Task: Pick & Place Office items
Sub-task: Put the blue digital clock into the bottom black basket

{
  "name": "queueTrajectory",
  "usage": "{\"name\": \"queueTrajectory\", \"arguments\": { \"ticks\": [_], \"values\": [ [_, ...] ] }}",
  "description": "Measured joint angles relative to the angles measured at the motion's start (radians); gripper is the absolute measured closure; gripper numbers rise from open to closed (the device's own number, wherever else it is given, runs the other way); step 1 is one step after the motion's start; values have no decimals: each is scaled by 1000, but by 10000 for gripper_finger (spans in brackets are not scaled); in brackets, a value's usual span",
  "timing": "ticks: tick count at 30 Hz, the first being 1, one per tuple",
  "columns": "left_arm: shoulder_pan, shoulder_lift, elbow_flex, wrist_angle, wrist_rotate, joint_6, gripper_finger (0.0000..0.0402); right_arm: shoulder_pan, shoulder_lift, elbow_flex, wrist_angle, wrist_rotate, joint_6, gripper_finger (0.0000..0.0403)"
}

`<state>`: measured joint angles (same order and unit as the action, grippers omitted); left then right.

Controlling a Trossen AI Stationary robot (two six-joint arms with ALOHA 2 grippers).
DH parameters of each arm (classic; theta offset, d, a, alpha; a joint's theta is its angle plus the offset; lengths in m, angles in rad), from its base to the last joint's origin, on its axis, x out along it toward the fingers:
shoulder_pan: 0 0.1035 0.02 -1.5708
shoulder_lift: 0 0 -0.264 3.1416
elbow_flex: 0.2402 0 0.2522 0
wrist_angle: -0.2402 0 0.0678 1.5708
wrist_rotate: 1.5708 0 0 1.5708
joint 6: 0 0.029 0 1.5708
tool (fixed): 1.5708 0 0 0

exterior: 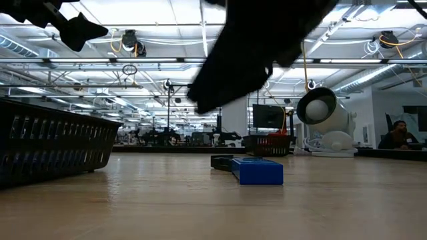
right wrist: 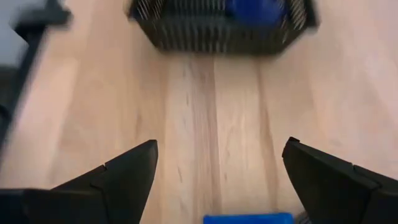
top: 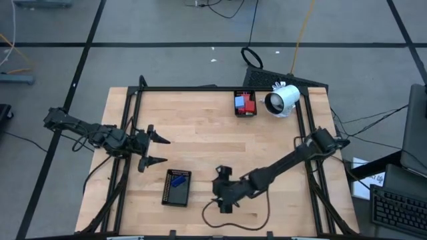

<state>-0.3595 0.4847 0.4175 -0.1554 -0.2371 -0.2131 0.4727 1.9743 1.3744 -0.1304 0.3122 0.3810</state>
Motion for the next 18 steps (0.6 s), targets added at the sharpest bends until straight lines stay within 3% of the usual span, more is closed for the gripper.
{"name": "queueTrajectory", "arguments": {
  "ticks": [9, 18],
  "values": [
    [0, 0, 0, 1, 0, 0, 50, -24, 21, 3, -28, -310, 118, 86],
    [0, 0, 0, 1, 0, 0, 50, -22, 12, 7, -267, -339, 271, 110]
  ]
}}
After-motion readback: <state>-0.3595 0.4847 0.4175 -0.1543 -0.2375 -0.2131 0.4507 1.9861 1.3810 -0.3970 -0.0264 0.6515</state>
